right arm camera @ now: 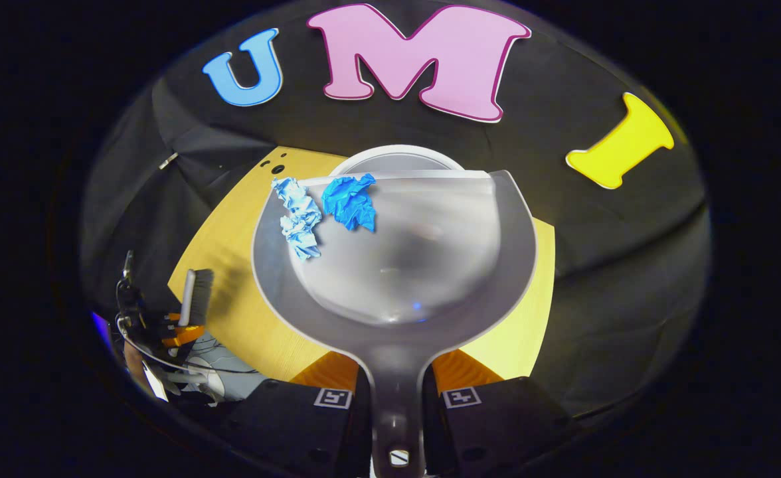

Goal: Pick up the small broom and dustpan from the desktop, sweep the trash into the dustpan with the broom, and then empty the trash into the garbage bin.

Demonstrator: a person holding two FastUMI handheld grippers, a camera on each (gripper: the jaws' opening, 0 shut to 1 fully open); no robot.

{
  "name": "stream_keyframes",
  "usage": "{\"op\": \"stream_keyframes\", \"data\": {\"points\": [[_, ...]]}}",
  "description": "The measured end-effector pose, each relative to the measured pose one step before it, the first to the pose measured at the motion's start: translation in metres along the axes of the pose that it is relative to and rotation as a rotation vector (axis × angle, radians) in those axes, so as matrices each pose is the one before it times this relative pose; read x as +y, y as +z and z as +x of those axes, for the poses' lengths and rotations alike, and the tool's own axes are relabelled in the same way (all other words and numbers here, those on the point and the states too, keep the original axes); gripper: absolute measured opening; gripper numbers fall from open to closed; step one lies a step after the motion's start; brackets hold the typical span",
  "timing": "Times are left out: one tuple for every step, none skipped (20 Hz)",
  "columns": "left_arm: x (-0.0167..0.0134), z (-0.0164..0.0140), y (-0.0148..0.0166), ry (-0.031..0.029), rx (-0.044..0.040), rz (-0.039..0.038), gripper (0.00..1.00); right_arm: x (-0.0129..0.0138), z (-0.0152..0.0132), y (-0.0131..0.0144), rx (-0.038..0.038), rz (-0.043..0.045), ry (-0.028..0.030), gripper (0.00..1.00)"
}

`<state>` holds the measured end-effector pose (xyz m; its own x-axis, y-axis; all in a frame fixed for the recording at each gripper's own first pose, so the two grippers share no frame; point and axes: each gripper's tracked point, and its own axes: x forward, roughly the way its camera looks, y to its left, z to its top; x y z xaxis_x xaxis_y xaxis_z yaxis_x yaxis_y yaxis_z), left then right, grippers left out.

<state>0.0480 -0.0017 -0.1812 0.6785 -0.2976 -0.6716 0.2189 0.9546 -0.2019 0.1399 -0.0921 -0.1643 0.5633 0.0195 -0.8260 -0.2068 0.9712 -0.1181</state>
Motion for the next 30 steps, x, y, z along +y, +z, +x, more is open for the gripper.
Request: {"op": "stream_keyframes", "data": {"points": [[-0.00068,0.00043,0.00137,0.00229,-0.00272,0.00198,0.24,-0.00268,0.01386,0.01173,-0.00044,0.00136,-0.01186,0.35],[-0.00057,-0.00063,0.00177,-0.00022,-0.00128,0.00152,0.25,-0.00331,0.01145,0.00957,-0.00458,0.01047,-0.01339,0.35],[-0.00078,-0.0013,0.00184,-0.00035,0.00201,-0.00007,0.24,-0.00318,0.00923,0.00569,-0.00124,0.01497,-0.01065,0.35],[-0.00045,-0.0016,0.0026,0.00135,0.0015,0.00263,0.25,-0.0029,0.00943,0.00607,0.0025,0.00997,-0.01107,0.35],[-0.00023,-0.00133,0.00435,0.00075,-0.0004,0.00593,0.25,-0.00478,0.00735,0.00339,-0.00278,-0.00539,-0.02807,0.35],[-0.00135,-0.00123,0.00429,-0.00328,0.00161,0.00742,0.24,-0.00894,0.00796,0.00302,-0.00493,-0.03002,-0.04461,0.35],[-0.00208,0.00153,0.0016,-0.00349,0.00444,0.00721,0.28,-0.00958,0.00752,0.00209,-0.00776,-0.04708,-0.05202,0.35],[-0.00237,0.00222,0.00269,-0.00241,0.00465,0.00886,0.24,-0.00662,0.00488,-0.00187,-0.00679,-0.04682,-0.04519,0.35],[-0.00211,0.00285,0.00117,-0.00017,0.00516,0.01011,0.24,-0.00247,0.00463,-0.00126,-0.0001,-0.03745,-0.02662,0.35],[-0.00088,0.00133,0.00187,0.00437,0.00602,0.01063,0.28,0.00006,0.00114,-0.00012,-0.01332,-0.02771,-0.01841,0.35],[-0.0017,0.00094,0.00115,0.00462,0.00191,0.00795,0.24,-0.0018,0.00315,0.00231,-0.02282,-0.02331,-0.01782,0.35],[-0.00168,-0.00043,0.00129,-0.00339,0.00087,0.00232,0.28,0.00088,0.00041,0.00175,-0.00921,-0.01698,-0.00957,0.35],[-0.00217,-0.00046,-0.00052,-0.00752,0.00157,-0.00183,0.24,-0.00086,0.00018,0.00007,-0.00519,-0.00942,-0.01659,0.34],[-0.00037,0.00025,-0.00011,-0.0059,0.00229,0.00177,0.24,-0.00076,0.00212,0.00102,-0.00402,-0.01846,-0.02011,0.35],[0.00082,0.0021,0.00075,0.00111,0.00345,0.0052,0.24,0.00038,0.00176,0.00009,0.00011,-0.02322,-0.02521,0.35],[-0.00029,0.00067,0.00101,0.00165,0.00269,0.0049,0.24,-0.00295,0.00151,0.00295,-0.00626,-0.02726,-0.03195,0.35],[-0.00297,0.00156,0.00077,-0.00385,0.00358,0.00045,0.24,-0.00135,0.00347,0.00086,-0.00523,-0.01747,-0.02739,0.35],[-0.00214,0.00096,-0.0001,-0.01135,0.00261,-0.00627,0.24,-0.00252,0.00243,0.00015,-0.00302,-0.01545,-0.02009,0.35],[-0.00114,0.00123,-0.00167,-0.0117,0.00186,-0.00775,0.24,-0.00407,0.00367,-0.00123,0.00042,-0.01348,-0.02091,0.35],[-0.00133,-0.0001,-0.00037,-0.00531,0.00055,-0.00447,0.24,-0.00309,0.00138,0.00025,-0.00354,-0.01511,-0.02036,0.35],[-0.00074,-0.00035,-0.0012,-0.00044,0.00163,-0.00131,0.25,-0.00282,0.00225,0.00036,-0.01016,-0.01532,-0.02338,0.35],[-0.00077,0.00057,-0.00218,0.00063,0.00447,-0.00065,0.24,-0.00154,0.00069,-0.00002,-0.00861,-0.02739,-0.0267,0.35],[0.0009,0.00093,-0.00133,-0.00051,0.00515,-0.00112,0.25,-0.00208,0.00086,0.00145,-0.01002,-0.0372,-0.03316,0.35],[-0.00047,0.00113,-0.00117,-0.00027,0.00579,0.00031,0.25,-0.0023,0.00122,0.00185,-0.01339,-0.05415,-0.0377,0.34],[0.0001,0.00074,-0.00239,0.00084,0.00536,0.00239,0.24,-0.00262,0.00053,0.00162,-0.01341,-0.05972,-0.04011,0.34],[0.00023,0.00047,-0.00092,0.00048,0.0033,0.00119,0.24,-0.00301,0.00294,0.00537,-0.02276,-0.05666,-0.03925,0.35],[-0.00056,0.00035,-0.00057,-0.00308,0.00156,-0.00413,0.28,-0.00106,0.00192,0.00507,-0.02052,-0.04134,-0.03399,0.34],[-0.00022,0.0,-0.00078,-0.00438,0.00156,-0.00964,0.25,-0.00167,0.00315,0.0018,-0.01182,-0.04176,-0.02609,0.35],[-0.00049,0.0003,-0.0014,-0.00415,0.00303,-0.01154,0.24,-0.00333,0.00387,0.00245,-0.00925,-0.03771,-0.0242,0.35],[-0.00043,0.00126,-0.00306,-0.00061,0.00458,-0.00962,0.24,-0.00241,0.0023,0.00357,-0.01102,-0.03832,-0.02422,0.35]]}}
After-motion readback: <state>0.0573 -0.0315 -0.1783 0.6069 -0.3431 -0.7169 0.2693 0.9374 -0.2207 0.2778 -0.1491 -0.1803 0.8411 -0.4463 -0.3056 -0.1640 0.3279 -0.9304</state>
